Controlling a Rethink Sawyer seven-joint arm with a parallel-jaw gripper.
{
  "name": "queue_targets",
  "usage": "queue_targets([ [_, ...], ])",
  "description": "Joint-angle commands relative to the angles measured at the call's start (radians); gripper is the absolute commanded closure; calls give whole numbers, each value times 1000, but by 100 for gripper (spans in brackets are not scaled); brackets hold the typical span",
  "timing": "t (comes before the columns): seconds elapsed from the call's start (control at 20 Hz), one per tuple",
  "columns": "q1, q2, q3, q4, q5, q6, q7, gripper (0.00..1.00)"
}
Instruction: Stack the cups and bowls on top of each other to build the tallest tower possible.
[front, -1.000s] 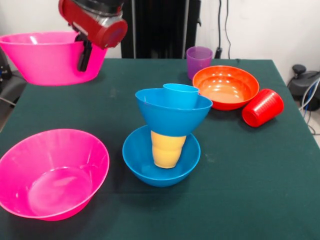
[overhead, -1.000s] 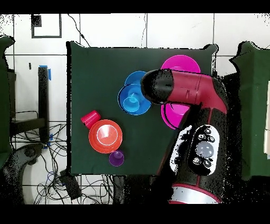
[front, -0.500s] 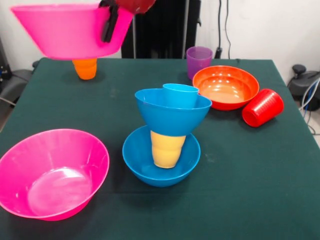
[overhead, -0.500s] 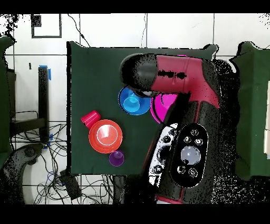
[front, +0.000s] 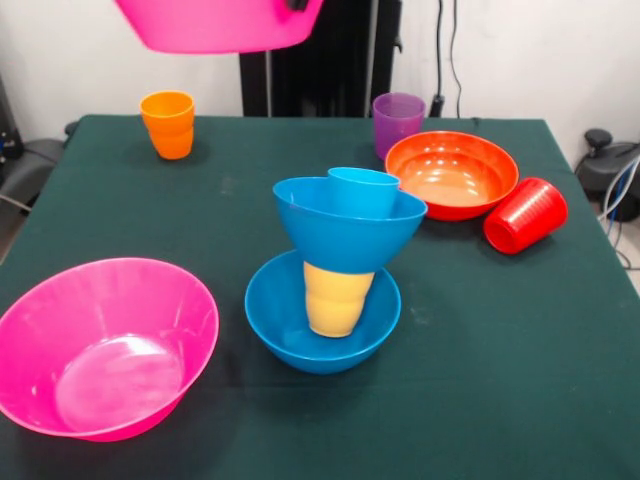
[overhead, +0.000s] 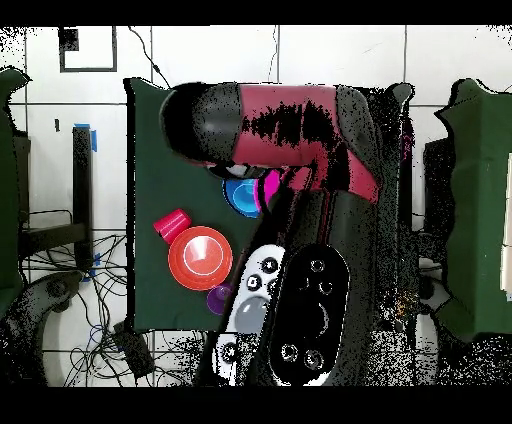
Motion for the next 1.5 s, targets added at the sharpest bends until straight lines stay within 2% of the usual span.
queue_targets([
  [0.05, 55, 21, 79, -4, -26, 92, -42, 100],
  [0.8, 166, 98, 30, -1, -13, 40, 139, 100],
  [1.25, 177, 135, 11, 9, 23, 57, 169, 100],
  [1.5, 160, 175, 22, 35, 88, 93, 195, 100],
])
